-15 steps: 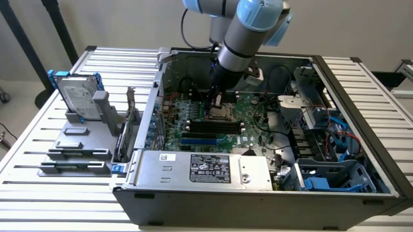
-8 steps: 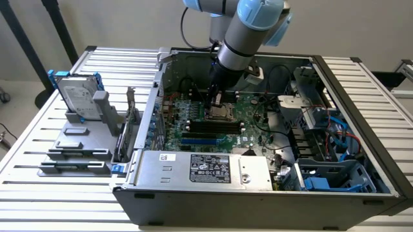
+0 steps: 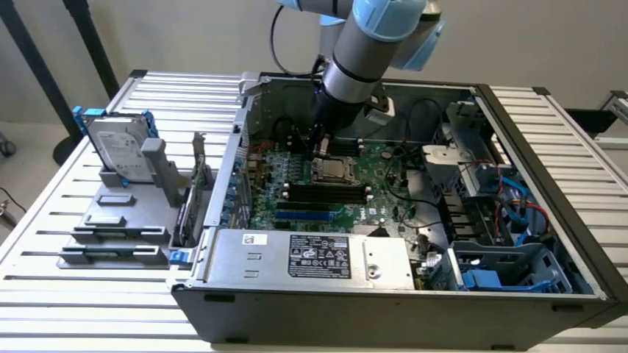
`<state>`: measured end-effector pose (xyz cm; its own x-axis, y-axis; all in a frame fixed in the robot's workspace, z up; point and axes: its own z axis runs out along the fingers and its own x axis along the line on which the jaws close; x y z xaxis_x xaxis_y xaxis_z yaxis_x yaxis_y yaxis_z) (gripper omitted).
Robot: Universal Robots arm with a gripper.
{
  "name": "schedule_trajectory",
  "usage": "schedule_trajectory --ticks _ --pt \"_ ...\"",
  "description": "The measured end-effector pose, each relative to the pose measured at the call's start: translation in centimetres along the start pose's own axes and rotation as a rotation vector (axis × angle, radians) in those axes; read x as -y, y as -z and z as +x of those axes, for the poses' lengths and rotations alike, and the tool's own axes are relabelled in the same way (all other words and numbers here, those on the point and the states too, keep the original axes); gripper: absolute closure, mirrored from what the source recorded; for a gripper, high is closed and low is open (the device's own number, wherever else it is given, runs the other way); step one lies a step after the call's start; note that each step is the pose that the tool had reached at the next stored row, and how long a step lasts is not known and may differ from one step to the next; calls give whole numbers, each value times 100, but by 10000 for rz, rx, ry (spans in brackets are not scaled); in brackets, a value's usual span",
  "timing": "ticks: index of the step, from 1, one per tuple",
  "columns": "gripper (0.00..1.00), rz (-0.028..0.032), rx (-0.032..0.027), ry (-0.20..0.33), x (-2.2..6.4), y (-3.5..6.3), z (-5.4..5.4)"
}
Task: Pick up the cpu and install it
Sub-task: 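Close the cpu cover, then install the first cpu locking lever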
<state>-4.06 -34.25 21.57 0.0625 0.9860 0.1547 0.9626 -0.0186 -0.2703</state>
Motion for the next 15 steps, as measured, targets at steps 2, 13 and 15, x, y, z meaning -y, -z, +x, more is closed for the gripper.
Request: schedule_trajectory --ticks 2,13,15 --pt "89 26 -89 20 53 9 -10" --pt "89 45 -163 38 129 10 -24" --pt "89 45 -163 38 129 10 -24"
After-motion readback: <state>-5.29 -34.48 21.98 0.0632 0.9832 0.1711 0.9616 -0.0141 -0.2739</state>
